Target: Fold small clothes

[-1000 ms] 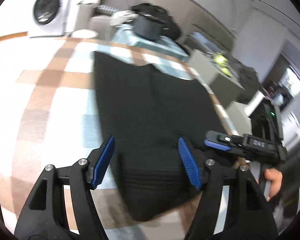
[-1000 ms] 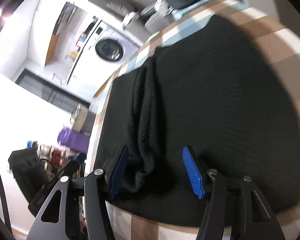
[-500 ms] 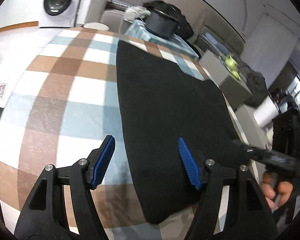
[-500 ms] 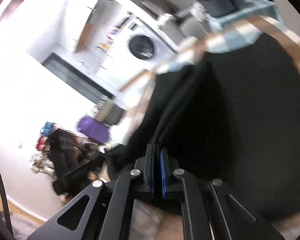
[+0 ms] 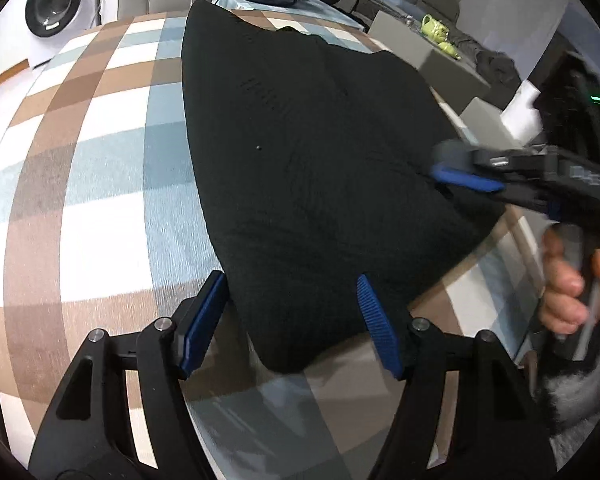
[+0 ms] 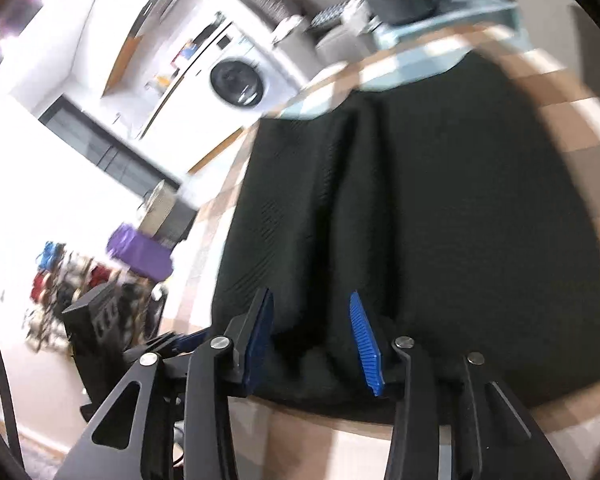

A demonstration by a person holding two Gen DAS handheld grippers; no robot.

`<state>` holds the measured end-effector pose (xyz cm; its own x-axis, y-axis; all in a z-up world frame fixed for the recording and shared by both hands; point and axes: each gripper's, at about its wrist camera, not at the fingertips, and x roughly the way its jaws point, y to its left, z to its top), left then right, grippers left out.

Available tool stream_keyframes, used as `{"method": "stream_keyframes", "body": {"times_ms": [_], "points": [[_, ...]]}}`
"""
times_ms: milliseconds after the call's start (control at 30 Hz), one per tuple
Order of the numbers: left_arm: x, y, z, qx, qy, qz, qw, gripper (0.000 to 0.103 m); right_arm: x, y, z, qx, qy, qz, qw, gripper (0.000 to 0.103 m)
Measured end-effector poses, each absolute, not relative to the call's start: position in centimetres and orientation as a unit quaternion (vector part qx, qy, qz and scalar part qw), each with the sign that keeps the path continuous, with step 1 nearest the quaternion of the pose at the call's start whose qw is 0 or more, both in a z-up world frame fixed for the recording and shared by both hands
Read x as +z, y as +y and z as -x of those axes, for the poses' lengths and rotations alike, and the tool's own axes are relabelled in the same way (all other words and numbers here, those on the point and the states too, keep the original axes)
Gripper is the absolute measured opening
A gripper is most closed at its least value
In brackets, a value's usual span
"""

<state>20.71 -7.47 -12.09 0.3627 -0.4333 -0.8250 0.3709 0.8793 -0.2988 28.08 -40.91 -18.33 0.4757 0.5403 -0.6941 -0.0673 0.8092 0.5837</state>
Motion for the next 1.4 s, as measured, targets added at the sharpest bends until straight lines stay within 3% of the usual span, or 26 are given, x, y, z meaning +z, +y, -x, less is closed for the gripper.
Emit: {"method": "stream_keyframes", "body": {"times_ms": [133,233,333,400,600,667,700,833,900,933,1033,1100,1200,1300,1333,1400], "points": [[-11.0,-5.8,-20.0,-0.241,0.493,0.063,0.834,0.064,-20.7,-38.2,-30.1,0.198,0.509,-0.252,0.799,0.043],[-9.9,-4.0,-20.1,-0.226,0.474,0.092,0.846,0.064,-22.0,-36.7,-30.9,0.195,0.515,-0.263,0.792,0.009],[-9.0,-2.6,-20.4,-0.218,0.459,0.123,0.852,0.064,-17.7,-36.2,-29.1,0.24,0.433,-0.245,0.834,0.009],[-8.9,-2.5,-20.8,-0.213,0.459,0.129,0.853,0.064,-16.0,-36.3,-28.0,0.231,0.423,-0.214,0.85,0.009],[-10.1,-4.9,-21.4,-0.219,0.481,0.098,0.843,0.065,-19.8,-37.6,-29.0,0.178,0.515,-0.202,0.814,0.014],[-10.8,-5.7,-21.3,-0.222,0.495,0.086,0.835,0.065,-19.9,-38.4,-27.7,0.205,0.509,-0.223,0.806,0.037],[-11.1,-6.0,-21.1,-0.225,0.5,0.083,0.832,0.065,-20.1,-38.5,-27.4,0.219,0.508,-0.23,0.801,0.042],[-11.9,-7.0,-20.4,-0.231,0.503,0.058,0.831,0.066,-20.9,-38.0,-25.8,0.256,0.507,-0.225,0.792,0.044],[-11.9,-7.3,-20.4,-0.233,0.505,0.05,0.83,0.066,-20.8,-38.4,-26.9,0.252,0.501,-0.198,0.804,0.025],[-11.9,-7.3,-20.4,-0.235,0.506,0.053,0.828,0.066,-20.8,-38.3,-27.1,0.257,0.5,-0.199,0.803,0.008],[-11.2,-6.5,-20.5,-0.235,0.499,0.071,0.831,0.066,-18.9,-39.9,-26.6,0.314,0.448,-0.255,0.797,0.007],[-10.6,-5.7,-20.7,-0.226,0.49,0.081,0.838,0.066,-18.7,-40.4,-26.4,0.274,0.472,-0.229,0.806,0.007],[-10.3,-4.7,-21.6,-0.21,0.486,0.091,0.844,0.066,-19.8,-40.2,-26.8,0.23,0.52,-0.197,0.799,0.01],[-10.3,-4.2,-22.5,-0.196,0.487,0.095,0.846,0.066,-18.6,-41.1,-27.2,0.223,0.501,-0.21,0.809,0.029],[-10.3,-4.0,-22.7,-0.196,0.487,0.096,0.846,0.066,-18.1,-41.5,-27.7,0.22,0.489,-0.221,0.815,0.042],[-10.2,-3.9,-23.2,-0.189,0.483,0.097,0.85,0.066,-17.6,-41.6,-29.4,0.203,0.478,-0.236,0.821,0.044]]}}
